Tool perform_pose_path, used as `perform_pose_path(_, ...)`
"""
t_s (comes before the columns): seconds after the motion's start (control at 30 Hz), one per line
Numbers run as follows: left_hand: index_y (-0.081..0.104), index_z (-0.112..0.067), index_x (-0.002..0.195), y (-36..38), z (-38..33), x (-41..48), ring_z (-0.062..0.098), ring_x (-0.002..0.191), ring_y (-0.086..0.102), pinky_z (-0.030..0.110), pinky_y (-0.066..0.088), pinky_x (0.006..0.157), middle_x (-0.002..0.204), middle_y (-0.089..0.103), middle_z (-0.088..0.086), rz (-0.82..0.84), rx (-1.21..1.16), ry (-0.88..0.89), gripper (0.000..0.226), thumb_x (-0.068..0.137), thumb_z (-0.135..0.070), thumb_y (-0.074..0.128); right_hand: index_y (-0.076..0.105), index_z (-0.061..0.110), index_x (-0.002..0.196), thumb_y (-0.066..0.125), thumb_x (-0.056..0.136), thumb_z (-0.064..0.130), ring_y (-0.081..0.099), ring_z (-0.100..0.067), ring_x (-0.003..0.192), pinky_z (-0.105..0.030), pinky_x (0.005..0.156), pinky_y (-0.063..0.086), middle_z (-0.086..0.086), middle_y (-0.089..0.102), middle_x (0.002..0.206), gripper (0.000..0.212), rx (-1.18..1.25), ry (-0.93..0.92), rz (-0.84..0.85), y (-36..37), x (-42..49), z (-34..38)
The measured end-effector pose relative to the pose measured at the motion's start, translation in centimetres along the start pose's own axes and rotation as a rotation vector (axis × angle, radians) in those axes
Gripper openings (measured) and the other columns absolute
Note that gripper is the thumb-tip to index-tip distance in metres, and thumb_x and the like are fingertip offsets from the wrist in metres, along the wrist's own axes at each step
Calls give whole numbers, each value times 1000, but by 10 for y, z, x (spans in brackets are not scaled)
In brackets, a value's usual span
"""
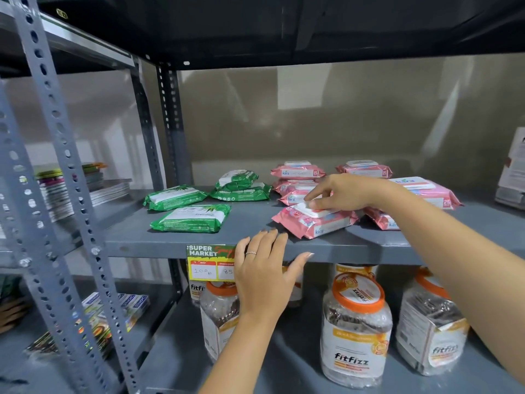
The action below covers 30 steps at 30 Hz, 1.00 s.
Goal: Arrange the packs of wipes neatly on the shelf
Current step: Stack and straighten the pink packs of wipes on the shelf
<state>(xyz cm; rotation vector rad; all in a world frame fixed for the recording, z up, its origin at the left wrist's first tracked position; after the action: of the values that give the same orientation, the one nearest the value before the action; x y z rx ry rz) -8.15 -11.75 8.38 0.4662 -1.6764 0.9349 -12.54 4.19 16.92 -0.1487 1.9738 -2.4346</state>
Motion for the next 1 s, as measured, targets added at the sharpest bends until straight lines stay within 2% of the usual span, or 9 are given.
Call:
perform_pose_path(0.1,71,-17,108,0,1,1,17,108,64,37,37,103,112,71,-1,4,8,9,52,90,-62,55,45,37,138,60,87,46,46,-15,121,-22,86,42,7,37,151,53,267,15,72,4,-7,-4)
perform_pose_path(0.2,71,-17,108,1,1,0,17,109,63,37,37,103,113,71,-1,7,10,-1,51,89,-62,56,39,39,142,71,82,33,31,-10,136,-30,106,30,12,29,155,68,310,-45,195,12,-13,2)
perform_pose_path(0.27,71,-16,108,0,-1,0,17,109,63,36,37,103,113,71,-1,1,3,-2,51,89,-62,56,44,37,140,74,80,32,28,-14,142,-36,109,28,10,33,154,68,265,-12,206,17,-9,0)
perform_pose_path(0.43,70,-17,110,-1,-1,0,17,110,63,35,34,104,114,70,-1,7,4,-4,53,91,-63,51,49,34,136,68,75,56,41,-20,135,-37,107,33,4,43,149,68,105,9,17,11,3,2)
perform_pose_path(0.53,70,-16,112,-1,-1,0,17,111,63,34,33,105,115,70,-1,8,3,-3,54,91,-62,51,50,31,136,65,73,62,43,-22,134,-38,105,35,1,43,149,72,65,30,-39,11,6,3)
perform_pose_path(0.73,70,-17,112,0,0,0,17,111,62,35,35,105,115,70,-1,20,7,-8,52,90,-61,54,47,32,138,62,71,67,42,-25,135,-42,107,34,1,40,152,77,13,53,-20,14,9,1)
perform_pose_path(0.83,70,-17,112,0,0,-1,16,111,62,36,36,105,115,69,-2,22,9,-5,52,91,-62,53,35,36,144,53,68,77,42,-25,134,-44,110,33,2,37,153,89,74,77,38,3,8,-4)
perform_pose_path(0.93,70,-17,112,1,0,0,16,111,61,36,37,104,116,69,-2,22,11,-8,53,91,-63,52,38,26,145,52,82,65,48,-25,129,-41,108,37,-2,43,149,75,232,105,-178,-42,24,-21)
perform_pose_path(1.0,70,-18,112,1,0,0,16,112,61,36,37,105,116,69,-3,27,11,-9,53,91,-63,52,46,21,139,60,85,51,53,-25,122,-39,105,40,-3,51,142,63,181,133,-245,-58,44,-34)
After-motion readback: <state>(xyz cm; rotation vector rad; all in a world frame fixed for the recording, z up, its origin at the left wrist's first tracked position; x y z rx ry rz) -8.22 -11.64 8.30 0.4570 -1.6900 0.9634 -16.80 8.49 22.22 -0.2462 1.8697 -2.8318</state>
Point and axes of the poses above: each hand's wrist, its own x-axis towards the middle knuckle, its own y-axis out of the palm, z = x × y, the point moved 10 cm from there along x, towards the middle knuckle
